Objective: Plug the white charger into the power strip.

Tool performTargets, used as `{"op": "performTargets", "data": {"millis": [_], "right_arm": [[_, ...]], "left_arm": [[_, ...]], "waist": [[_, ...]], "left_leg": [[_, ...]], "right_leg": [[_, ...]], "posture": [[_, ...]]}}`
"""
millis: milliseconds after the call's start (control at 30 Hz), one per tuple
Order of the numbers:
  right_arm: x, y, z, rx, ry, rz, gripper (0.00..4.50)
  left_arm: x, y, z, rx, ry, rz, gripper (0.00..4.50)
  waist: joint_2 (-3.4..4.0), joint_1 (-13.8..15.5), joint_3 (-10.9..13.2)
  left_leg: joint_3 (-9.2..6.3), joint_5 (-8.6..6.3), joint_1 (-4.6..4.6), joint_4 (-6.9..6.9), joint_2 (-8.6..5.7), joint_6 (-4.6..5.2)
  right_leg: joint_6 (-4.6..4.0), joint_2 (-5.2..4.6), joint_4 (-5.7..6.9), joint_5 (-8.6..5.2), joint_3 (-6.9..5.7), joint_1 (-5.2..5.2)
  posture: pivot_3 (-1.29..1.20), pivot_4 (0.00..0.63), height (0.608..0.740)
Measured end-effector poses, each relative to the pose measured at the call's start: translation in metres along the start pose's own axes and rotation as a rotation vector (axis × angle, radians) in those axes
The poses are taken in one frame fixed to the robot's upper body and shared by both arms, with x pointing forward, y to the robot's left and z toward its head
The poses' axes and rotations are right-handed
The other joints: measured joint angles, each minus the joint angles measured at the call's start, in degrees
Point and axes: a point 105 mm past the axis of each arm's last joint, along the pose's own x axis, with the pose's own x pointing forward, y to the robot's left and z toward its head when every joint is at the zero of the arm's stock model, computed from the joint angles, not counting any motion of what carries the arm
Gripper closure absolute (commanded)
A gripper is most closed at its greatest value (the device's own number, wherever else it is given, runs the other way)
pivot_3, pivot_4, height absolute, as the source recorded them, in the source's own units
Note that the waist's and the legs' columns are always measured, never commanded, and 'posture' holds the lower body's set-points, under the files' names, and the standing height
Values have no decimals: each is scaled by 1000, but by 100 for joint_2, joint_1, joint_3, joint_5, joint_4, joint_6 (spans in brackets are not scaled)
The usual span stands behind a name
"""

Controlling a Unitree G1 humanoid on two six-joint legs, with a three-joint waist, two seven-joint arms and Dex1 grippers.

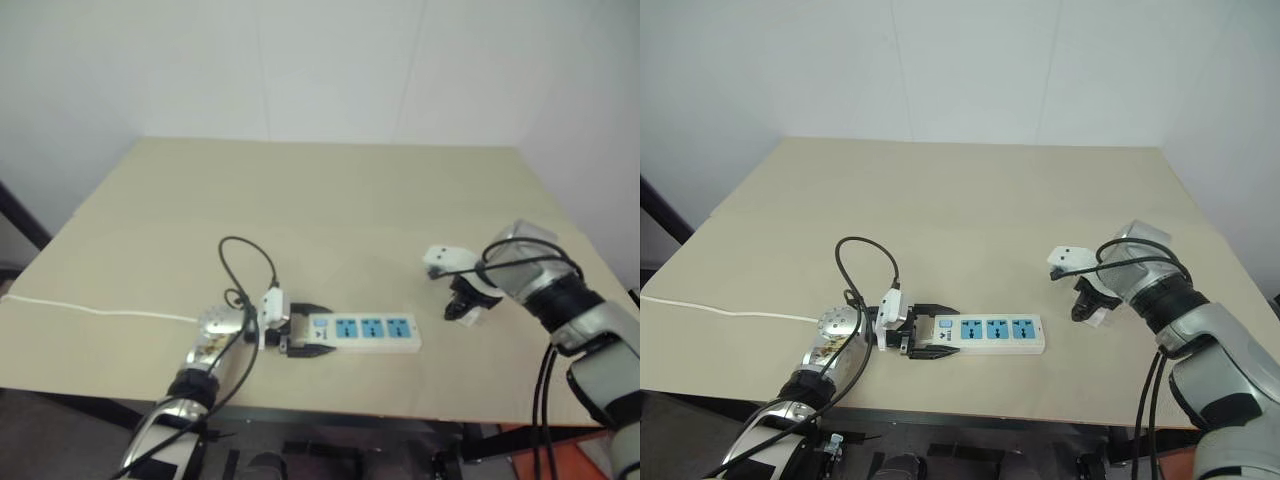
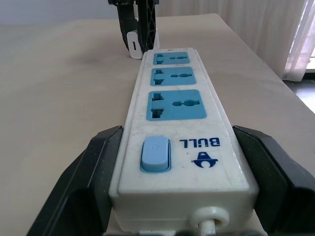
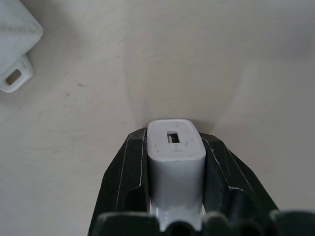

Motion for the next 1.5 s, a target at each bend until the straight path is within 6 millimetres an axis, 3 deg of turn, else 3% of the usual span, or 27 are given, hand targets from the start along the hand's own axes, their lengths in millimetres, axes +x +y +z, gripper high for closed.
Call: {"op": "performTargets", "data": {"millis": [67, 167, 300, 367, 467, 567, 833, 933, 1000, 1267, 1500], "right_arm": [[-4, -7, 5, 13, -105, -55, 3378], [-26, -14, 34, 22, -429, -128, 3378], [-72, 7, 71, -15, -921, -114, 3378], [-74, 22, 74, -21, -1051, -84, 3378], [-58, 44, 78, 38, -1159, 17, 3378], [-56, 63, 85, 34, -1245, 130, 3378], [-63, 90, 97, -13, -1372, 280, 3378], [-40, 122, 102, -85, -1387, 344, 3378], [-29, 130, 103, -110, -1377, 353, 3378], [-14, 138, 107, -151, -1398, 321, 3378], [-15, 137, 106, -168, -1402, 304, 3378]], "left_arm": [[-1, 0, 0, 0, 1, 3, 1230], [-2, -1, 0, -5, 3, 5, 1230], [0, -3, 1, -4, 3, -7, 1230], [0, -5, 0, -11, 3, -24, 1230], [-3, -6, 1, -23, 4, -44, 1230], [-2, -10, 1, -29, 2, -75, 1230], [-2, -11, 1, -22, 8, -87, 1230], [-3, -11, 1, -19, 12, -86, 1230], [-3, -11, 1, -19, 12, -84, 1230], [-3, -11, 1, -20, 15, -83, 1230], [-3, -11, 0, -23, 17, -83, 1230]], "waist": [[-1, -9, 0], [1, -26, 1], [-1, -5, 0], [-4, 10, -2], [-3, -17, -2], [-2, -36, -1], [-2, -34, -1], [-3, -44, -3], [-3, -45, -3], [-3, -45, -3], [-3, -39, -3]], "left_leg": [[0, 0, 4, -1, 0, 0], [-1, 0, 6, -6, 1, 0], [-6, 0, 5, -6, 1, 1], [-9, 0, 7, -4, 0, 1], [-6, 0, 18, -4, 0, 1], [-6, 1, 21, -4, 1, 2], [-6, 0, 23, -6, 2, 2], [-6, 0, 27, -9, 4, 2], [-5, 1, 27, -7, 3, 1], [-5, 0, 29, -8, 4, 1], [-5, 0, 30, -8, 4, 1]], "right_leg": [[1, 0, 0, 0, 1, 3], [-1, 1, 4, 1, 2, 3], [-2, 2, 0, 1, -1, 10], [-1, 1, -1, 2, -4, 17], [-2, 3, 9, 2, 2, 17], [-2, 5, 13, 2, 3, 17], [-2, 5, 10, 2, 2, 20], [21, 9, 12, -14, 3, 20], [26, 7, 12, -17, 4, 22], [20, 8, 12, -14, 4, 22], [21, 8, 12, -15, 4, 23]], "posture": [[0, 150, 740], [0, 150, 740], [0, 150, 740], [0, 150, 740], [0, 150, 740], [0, 150, 740], [0, 150, 740], [0, 150, 740], [0, 150, 740], [0, 150, 740], [0, 150, 740]]}}
